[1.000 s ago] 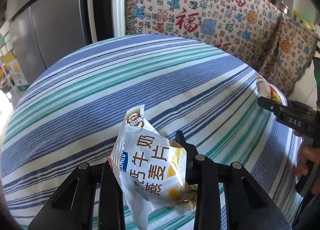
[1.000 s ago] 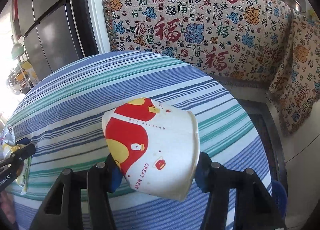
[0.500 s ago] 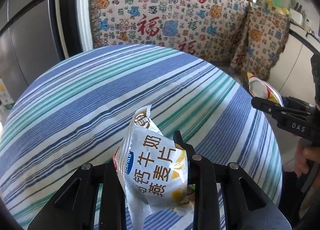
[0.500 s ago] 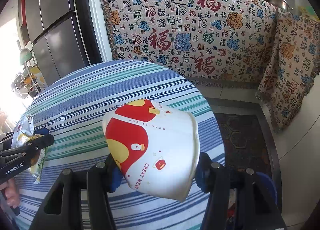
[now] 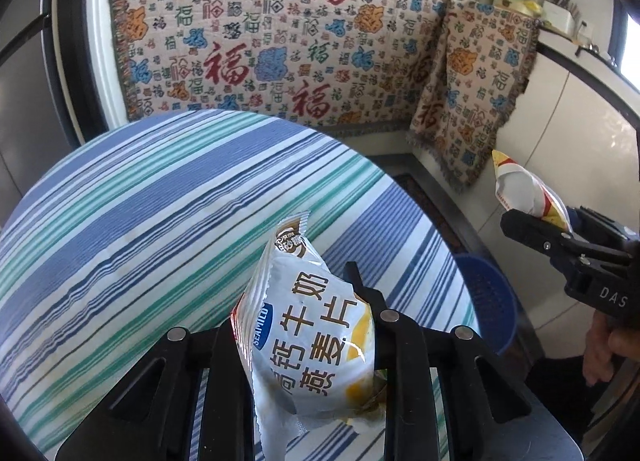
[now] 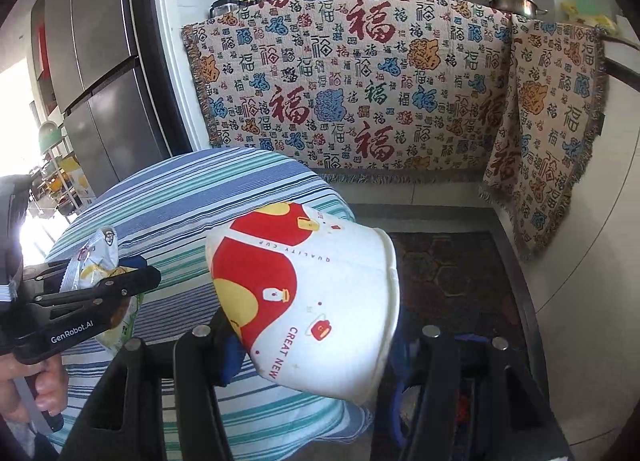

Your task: Collect trash

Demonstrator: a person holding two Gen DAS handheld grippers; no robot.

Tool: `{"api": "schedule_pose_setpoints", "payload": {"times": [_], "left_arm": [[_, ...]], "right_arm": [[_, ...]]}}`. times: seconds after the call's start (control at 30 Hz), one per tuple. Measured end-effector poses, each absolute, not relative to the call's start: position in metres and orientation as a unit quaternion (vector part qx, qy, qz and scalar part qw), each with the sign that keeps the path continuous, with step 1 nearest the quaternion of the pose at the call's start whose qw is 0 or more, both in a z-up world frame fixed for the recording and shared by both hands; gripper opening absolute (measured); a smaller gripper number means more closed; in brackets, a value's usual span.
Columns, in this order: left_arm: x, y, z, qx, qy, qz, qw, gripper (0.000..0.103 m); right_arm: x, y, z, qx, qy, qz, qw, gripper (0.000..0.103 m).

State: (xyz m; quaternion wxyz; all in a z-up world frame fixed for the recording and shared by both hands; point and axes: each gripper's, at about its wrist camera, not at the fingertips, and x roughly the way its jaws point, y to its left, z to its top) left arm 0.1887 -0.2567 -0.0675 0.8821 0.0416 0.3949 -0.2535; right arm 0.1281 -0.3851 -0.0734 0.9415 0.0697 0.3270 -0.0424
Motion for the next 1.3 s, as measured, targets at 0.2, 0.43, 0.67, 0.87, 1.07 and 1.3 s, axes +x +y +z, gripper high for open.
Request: {"api": "schedule_pose_setpoints", "payload": {"times": [0.2, 0.43, 0.67, 0.87, 1.07, 1.3], "left_arm": [[0.179, -0.306, -0.048, 0.057, 0.38, -0.292, 0.876, 0.022], [0.171, -0.377, -0.036, 0.062, 0.375, -0.343, 0.859, 0.022], [0.17, -0.448, -0.055, 0.068, 0.401, -0.384, 0.829, 0.022], [0.169, -0.498, -0.079, 0.087, 0.42, -0.403, 0.808, 0.025], [0.173, -0.528, -0.094, 0.104, 0.42, -0.406, 0.805, 0.075], [0.169, -0.533, -0.093, 0.111, 0.412, -0.393, 0.815, 0.08]], "right_arm": [[0.105, -0.423, -0.067, 0.076, 0.321, -0.066, 0.942, 0.058], [0.073, -0.484, -0.064, 0.079, 0.327, -0.108, 0.935, 0.058], [0.054, -0.543, -0.09, 0.066, 0.376, -0.135, 0.914, 0.058], [0.051, -0.574, -0.134, 0.072, 0.424, -0.123, 0.895, 0.06], [0.054, -0.595, -0.172, 0.077, 0.45, -0.12, 0.882, 0.084], [0.041, -0.611, -0.173, 0.094, 0.447, -0.14, 0.878, 0.084]]}}
